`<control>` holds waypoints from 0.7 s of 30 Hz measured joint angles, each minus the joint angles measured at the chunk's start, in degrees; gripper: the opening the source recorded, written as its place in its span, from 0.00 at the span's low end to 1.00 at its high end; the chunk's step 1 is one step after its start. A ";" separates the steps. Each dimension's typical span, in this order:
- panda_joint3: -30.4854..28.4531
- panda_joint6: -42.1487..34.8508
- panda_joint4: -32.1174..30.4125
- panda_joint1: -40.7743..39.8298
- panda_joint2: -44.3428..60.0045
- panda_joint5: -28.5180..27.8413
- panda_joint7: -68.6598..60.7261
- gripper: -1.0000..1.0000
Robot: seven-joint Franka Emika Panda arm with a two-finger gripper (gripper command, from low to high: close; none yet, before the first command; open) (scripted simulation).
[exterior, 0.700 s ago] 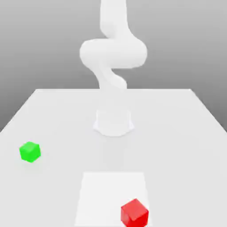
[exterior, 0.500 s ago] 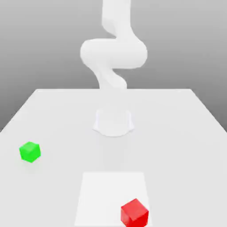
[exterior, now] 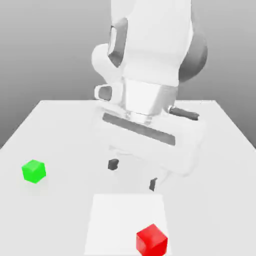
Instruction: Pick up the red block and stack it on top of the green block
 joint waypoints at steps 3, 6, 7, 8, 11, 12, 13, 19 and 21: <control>-0.13 2.36 -0.82 0.86 5.31 1.33 5.03 0.50; 0.41 4.88 -1.72 1.35 10.11 4.56 8.70 0.50; 0.14 6.12 -1.68 1.67 11.86 4.57 9.71 0.50; -0.44 7.54 -1.46 2.15 13.73 3.90 10.71 0.50; -3.67 12.19 -0.49 4.77 19.69 0.86 13.41 0.50; -4.51 13.29 -0.26 5.45 21.08 0.05 14.03 0.00; -4.51 13.29 -0.26 5.45 21.08 0.05 14.03 0.00; -4.45 13.42 -0.26 5.40 21.09 0.03 14.06 0.00; -2.89 11.04 -0.82 4.24 17.99 2.13 12.53 0.00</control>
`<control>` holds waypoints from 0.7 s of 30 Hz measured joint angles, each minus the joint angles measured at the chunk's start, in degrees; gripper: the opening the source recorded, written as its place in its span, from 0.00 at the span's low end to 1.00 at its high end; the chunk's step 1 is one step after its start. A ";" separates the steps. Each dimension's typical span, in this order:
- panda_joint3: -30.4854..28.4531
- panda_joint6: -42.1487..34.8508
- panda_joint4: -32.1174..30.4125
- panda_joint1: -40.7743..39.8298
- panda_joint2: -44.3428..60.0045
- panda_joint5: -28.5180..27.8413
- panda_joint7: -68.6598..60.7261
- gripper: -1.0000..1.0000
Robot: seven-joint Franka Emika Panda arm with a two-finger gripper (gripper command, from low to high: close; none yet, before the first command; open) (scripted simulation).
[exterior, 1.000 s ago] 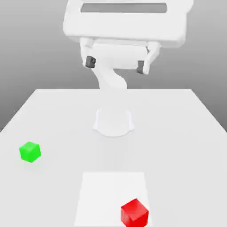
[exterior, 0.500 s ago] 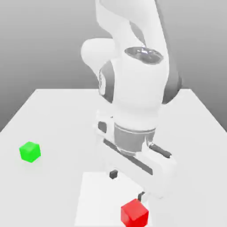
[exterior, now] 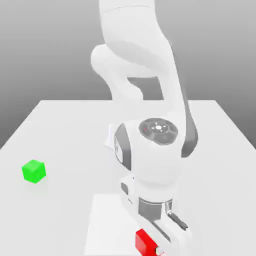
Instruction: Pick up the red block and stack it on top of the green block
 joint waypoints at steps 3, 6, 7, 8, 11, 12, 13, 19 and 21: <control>1.84 -4.27 -1.27 -1.80 -5.55 3.55 -2.14 0.00; -2.88 -5.18 -4.60 -5.38 -9.12 4.69 3.00 0.00; -4.59 -5.24 -5.74 -6.58 -10.18 4.94 4.91 0.00; -6.25 -5.28 -6.88 -7.81 -11.24 5.15 6.84 0.00; -11.05 -5.24 -10.35 -11.72 -14.54 5.76 12.60 0.00; -12.62 -5.19 -11.52 -13.61 -15.70 5.96 14.52 0.00; -14.09 -5.14 -12.70 -16.30 -16.89 6.16 16.50 0.00; -21.41 -4.69 -20.40 -32.15 -25.35 8.41 29.39 0.00; -23.60 -2.99 -22.81 -34.88 -26.62 9.96 33.20 0.00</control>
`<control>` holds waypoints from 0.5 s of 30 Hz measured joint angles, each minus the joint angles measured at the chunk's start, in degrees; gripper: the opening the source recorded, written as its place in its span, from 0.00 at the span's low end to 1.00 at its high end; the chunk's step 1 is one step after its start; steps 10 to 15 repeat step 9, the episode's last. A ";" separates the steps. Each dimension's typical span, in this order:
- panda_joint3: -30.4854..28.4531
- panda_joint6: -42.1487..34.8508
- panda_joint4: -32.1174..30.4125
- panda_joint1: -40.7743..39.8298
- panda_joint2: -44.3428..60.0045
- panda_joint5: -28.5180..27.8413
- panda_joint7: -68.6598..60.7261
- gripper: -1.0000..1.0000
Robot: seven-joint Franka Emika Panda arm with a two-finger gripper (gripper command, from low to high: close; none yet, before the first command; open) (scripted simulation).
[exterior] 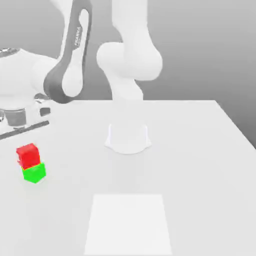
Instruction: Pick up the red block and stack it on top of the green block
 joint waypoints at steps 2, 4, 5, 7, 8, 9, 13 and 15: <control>-1.07 3.61 -0.89 -1.18 2.52 1.81 0.89 0.00; -0.87 7.47 -0.98 -1.34 6.31 3.86 -0.02 0.00; -0.52 9.48 -0.94 -1.36 8.35 5.14 -0.84 0.00; -0.09 10.96 -0.89 -1.51 9.89 6.19 -1.54 1.00; -0.09 10.96 -0.89 -1.51 9.89 6.19 -1.54 1.00; -0.09 10.96 -0.89 -1.51 9.89 6.19 -1.54 1.00; -0.09 10.96 -0.89 -1.51 9.89 6.19 -1.54 1.00; -0.09 10.96 -0.89 -1.51 9.89 6.19 -1.54 1.00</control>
